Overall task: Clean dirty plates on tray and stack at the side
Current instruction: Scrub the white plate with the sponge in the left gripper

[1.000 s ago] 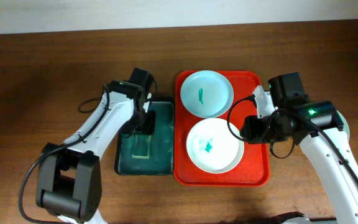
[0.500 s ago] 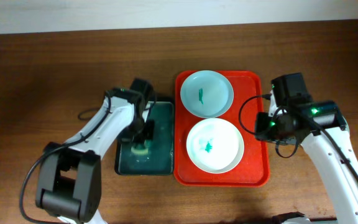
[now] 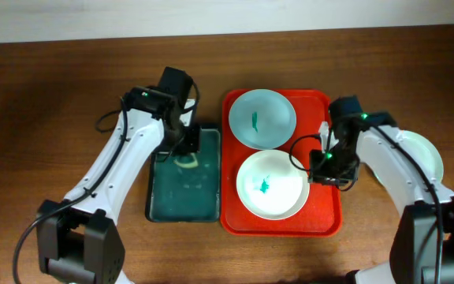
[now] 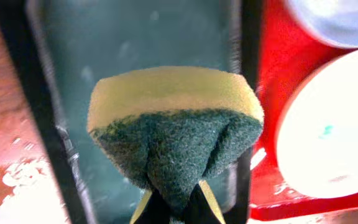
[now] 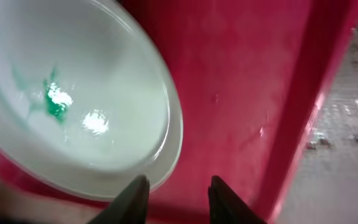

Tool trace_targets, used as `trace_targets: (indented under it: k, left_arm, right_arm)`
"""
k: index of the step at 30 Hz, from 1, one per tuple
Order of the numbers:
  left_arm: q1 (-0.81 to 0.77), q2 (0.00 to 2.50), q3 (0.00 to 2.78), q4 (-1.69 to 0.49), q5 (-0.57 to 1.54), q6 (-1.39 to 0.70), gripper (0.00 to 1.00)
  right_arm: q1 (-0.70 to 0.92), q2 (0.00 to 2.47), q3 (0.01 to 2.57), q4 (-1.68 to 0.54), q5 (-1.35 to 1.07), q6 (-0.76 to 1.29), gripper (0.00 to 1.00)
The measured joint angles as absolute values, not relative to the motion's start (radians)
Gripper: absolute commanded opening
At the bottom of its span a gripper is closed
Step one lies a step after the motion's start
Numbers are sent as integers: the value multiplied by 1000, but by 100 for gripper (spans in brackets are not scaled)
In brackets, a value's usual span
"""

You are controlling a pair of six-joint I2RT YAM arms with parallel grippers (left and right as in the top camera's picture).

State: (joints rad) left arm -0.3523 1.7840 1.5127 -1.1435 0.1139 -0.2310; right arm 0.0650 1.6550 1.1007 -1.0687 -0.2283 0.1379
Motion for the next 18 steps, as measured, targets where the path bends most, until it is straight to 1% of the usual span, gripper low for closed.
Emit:
trace_targets:
  k: [2,3,6,7,11,14,18]
  left_arm:
    - [-406,1784,1513,-1069,153,-231,0]
    - [-430,1784,1513,-1057,161,-231,0]
    - [-524,1791,1513,-978,179,-262,0]
    - [-560,1809,1513,-959,185,-282,0]
    - [-636,1911,1513,-888,250,-324,0]
    - [-695,2008,1513,-845,294,-385,0]
    - [-734,2135,1513,-748,440,-425,0]
  right_arm:
    - [65,1657,1009,-915,-230,134,33]
    - [65,1658,984,-879,-231,135,33]
    - [65,1660,862,-742,-253,144,14]
    - [65,1652,848,-716,-265,157,5]
    - [63,1646,827,-654,-298,180,4]
    - [61,1645,825,-651,-305,195,4]
    - [61,1645,823,-653,-306,204,4]
